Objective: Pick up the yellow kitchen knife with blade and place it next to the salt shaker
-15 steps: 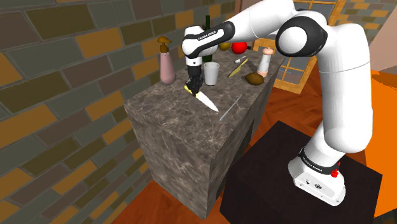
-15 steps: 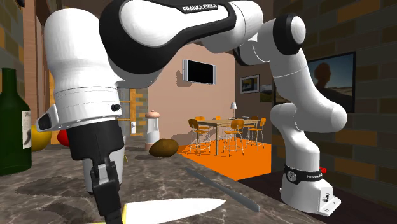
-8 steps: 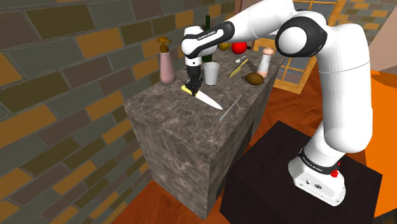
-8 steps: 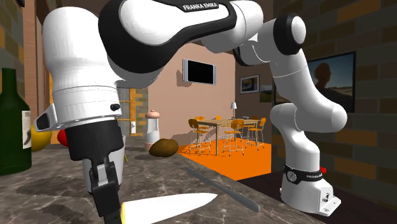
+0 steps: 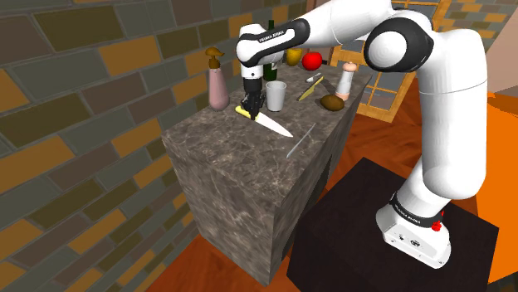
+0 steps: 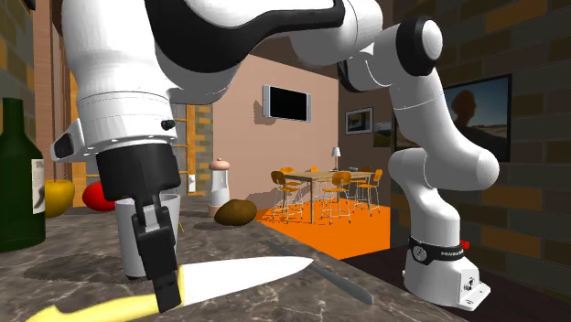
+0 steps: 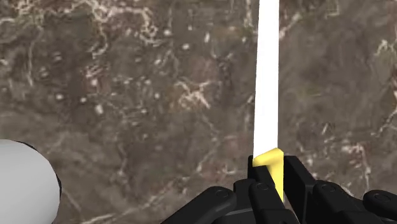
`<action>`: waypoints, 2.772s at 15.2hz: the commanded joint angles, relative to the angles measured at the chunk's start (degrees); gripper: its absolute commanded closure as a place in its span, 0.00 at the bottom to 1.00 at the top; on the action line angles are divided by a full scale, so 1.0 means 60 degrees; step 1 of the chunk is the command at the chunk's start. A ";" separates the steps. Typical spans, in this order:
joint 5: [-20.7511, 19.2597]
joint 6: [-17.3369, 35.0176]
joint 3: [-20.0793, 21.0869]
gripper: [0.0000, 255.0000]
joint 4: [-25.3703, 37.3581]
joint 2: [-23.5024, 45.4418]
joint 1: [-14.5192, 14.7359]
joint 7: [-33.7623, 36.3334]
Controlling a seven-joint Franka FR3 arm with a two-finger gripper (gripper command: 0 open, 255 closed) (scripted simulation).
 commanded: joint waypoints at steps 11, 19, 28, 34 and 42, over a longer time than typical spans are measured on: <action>-0.0044 -0.1382 -0.0005 1.00 0.1097 -0.0295 -0.0023 0.0198; -0.0058 -0.2380 -0.0002 1.00 0.2075 -0.0323 -0.0046 0.0336; -0.0055 -0.3639 0.0011 1.00 0.3554 -0.0116 -0.0081 0.0511; -0.0038 -0.4624 0.0029 1.00 0.4908 0.0244 -0.0113 0.0652; 0.0017 -0.6409 0.0095 1.00 0.7875 0.1406 -0.0182 0.0934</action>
